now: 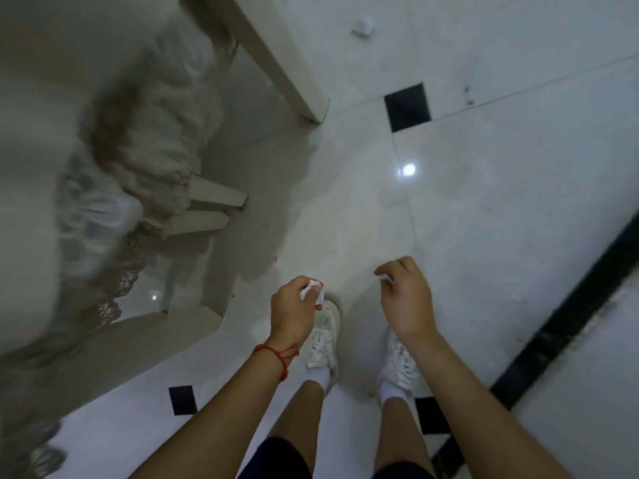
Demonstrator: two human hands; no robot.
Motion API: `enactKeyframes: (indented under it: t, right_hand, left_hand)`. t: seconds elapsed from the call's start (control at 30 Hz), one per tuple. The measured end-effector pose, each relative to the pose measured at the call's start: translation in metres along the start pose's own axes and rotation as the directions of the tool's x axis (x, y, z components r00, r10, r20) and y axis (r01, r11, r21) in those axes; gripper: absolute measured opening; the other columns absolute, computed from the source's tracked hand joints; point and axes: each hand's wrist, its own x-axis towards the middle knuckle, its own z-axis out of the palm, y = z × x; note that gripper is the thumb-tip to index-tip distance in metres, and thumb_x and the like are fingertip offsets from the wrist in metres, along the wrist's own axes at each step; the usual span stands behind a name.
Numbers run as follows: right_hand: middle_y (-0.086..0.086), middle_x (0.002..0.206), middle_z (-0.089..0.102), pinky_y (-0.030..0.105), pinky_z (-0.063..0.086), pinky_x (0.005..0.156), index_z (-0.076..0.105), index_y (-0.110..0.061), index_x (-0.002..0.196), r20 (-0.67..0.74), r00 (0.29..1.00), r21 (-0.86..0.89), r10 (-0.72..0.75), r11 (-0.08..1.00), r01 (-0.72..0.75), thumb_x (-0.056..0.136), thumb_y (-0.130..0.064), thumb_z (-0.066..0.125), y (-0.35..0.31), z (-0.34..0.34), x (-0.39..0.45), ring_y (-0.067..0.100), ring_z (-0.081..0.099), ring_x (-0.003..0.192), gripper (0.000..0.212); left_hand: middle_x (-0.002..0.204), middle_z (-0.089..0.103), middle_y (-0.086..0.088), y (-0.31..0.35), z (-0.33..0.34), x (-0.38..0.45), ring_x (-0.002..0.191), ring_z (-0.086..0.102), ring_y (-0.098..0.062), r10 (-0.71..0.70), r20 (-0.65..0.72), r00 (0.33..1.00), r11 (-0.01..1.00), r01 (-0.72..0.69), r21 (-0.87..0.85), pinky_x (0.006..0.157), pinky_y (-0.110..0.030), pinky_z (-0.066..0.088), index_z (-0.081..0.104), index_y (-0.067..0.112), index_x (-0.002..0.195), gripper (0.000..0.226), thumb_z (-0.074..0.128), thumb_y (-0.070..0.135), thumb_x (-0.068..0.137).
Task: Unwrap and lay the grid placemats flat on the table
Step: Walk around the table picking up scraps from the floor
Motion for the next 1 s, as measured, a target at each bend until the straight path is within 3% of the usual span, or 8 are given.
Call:
enactKeyframes:
  t: [0.1,0.27,0.37,0.5,0.67,0.77,0.87,1.0]
  right_hand:
    - [0.019,0.089,0.060,0.015,0.032,0.066,0.068,-0.002,0.081,-0.052,0.992,0.075,0.112,0.991,-0.107,0.077,0.010,0.057,-0.033,-0.066,-0.030,0.035,0.062,0.079,0.016]
    - [0.018,0.093,0.061,0.016,0.034,0.072,0.068,-0.002,0.084,-0.140,0.969,0.132,0.203,0.974,-0.185,0.081,0.005,0.058,-0.093,-0.173,-0.069,0.032,0.061,0.085,0.012]
    - [0.019,0.094,0.061,0.016,0.034,0.073,0.068,-0.001,0.084,-0.217,0.951,0.150,0.219,0.970,-0.189,0.080,0.006,0.058,-0.126,-0.232,-0.084,0.030,0.061,0.085,0.012]
    - [0.019,0.095,0.061,0.022,0.038,0.077,0.068,0.000,0.086,-0.325,0.908,0.218,0.264,0.955,-0.200,0.079,0.007,0.058,-0.163,-0.295,-0.088,0.028,0.060,0.084,0.014]
    - [0.009,0.093,0.058,0.023,0.040,0.078,0.068,-0.002,0.089,-0.355,0.882,0.306,0.310,0.930,-0.204,0.080,0.006,0.058,-0.200,-0.351,-0.065,0.018,0.056,0.083,0.015]
    - [0.008,0.093,0.058,0.023,0.040,0.079,0.068,-0.003,0.089,-0.367,0.872,0.324,0.324,0.923,-0.207,0.081,0.005,0.059,-0.214,-0.379,-0.038,0.018,0.056,0.084,0.014]
    - [0.006,0.091,0.058,0.022,0.039,0.079,0.068,-0.004,0.090,-0.373,0.865,0.316,0.336,0.922,-0.222,0.081,0.003,0.060,-0.229,-0.412,0.001,0.017,0.056,0.084,0.014]
    - [0.007,0.092,0.059,0.020,0.037,0.079,0.068,-0.002,0.090,-0.373,0.861,0.276,0.345,0.928,-0.251,0.080,0.004,0.060,-0.241,-0.464,0.055,0.017,0.055,0.085,0.014]
  left_hand:
    - [0.068,0.063,-0.001,0.046,-0.016,-0.046,0.057,0.059,-0.003,0.044,0.025,0.999,0.999,-0.043,-0.014,0.067,-0.030,0.051,0.062,0.019,0.074,0.018,0.055,0.012,0.089]
    - [0.059,0.061,0.005,0.130,-0.040,-0.117,0.062,0.059,-0.020,0.127,0.087,0.988,0.991,-0.122,-0.060,0.071,-0.040,0.052,0.058,0.028,0.062,0.030,0.056,0.012,0.088]
    - [0.053,0.061,0.008,0.180,-0.054,-0.150,0.061,0.059,-0.021,0.200,0.094,0.975,0.977,-0.192,-0.092,0.065,-0.032,0.051,0.058,0.030,0.059,0.027,0.056,0.018,0.083]
    - [0.061,0.059,0.002,0.243,-0.075,-0.179,0.060,0.057,-0.021,0.304,0.115,0.946,0.949,-0.291,-0.118,0.054,-0.014,0.044,0.055,0.027,0.062,0.035,0.054,0.005,0.088]
    - [0.064,0.059,0.005,0.308,-0.097,-0.185,0.056,0.058,0.002,0.386,0.132,0.913,0.921,-0.373,-0.111,0.054,-0.008,0.044,0.058,0.024,0.068,0.028,0.053,0.007,0.090]
    - [0.064,0.057,0.009,0.343,-0.106,-0.173,0.060,0.056,-0.004,0.406,0.145,0.902,0.914,-0.400,-0.068,0.063,-0.020,0.047,0.054,0.031,0.066,0.033,0.052,0.010,0.091]
    - [0.063,0.054,0.006,0.382,-0.115,-0.152,0.061,0.051,-0.004,0.402,0.161,0.901,0.915,-0.403,-0.032,0.055,-0.005,0.041,0.053,0.022,0.065,0.031,0.049,0.008,0.092]
    - [0.061,0.052,0.003,0.439,-0.124,-0.115,0.060,0.048,-0.005,0.396,0.173,0.902,0.916,-0.402,-0.002,0.053,-0.001,0.039,0.048,0.022,0.057,0.039,0.047,0.006,0.093]
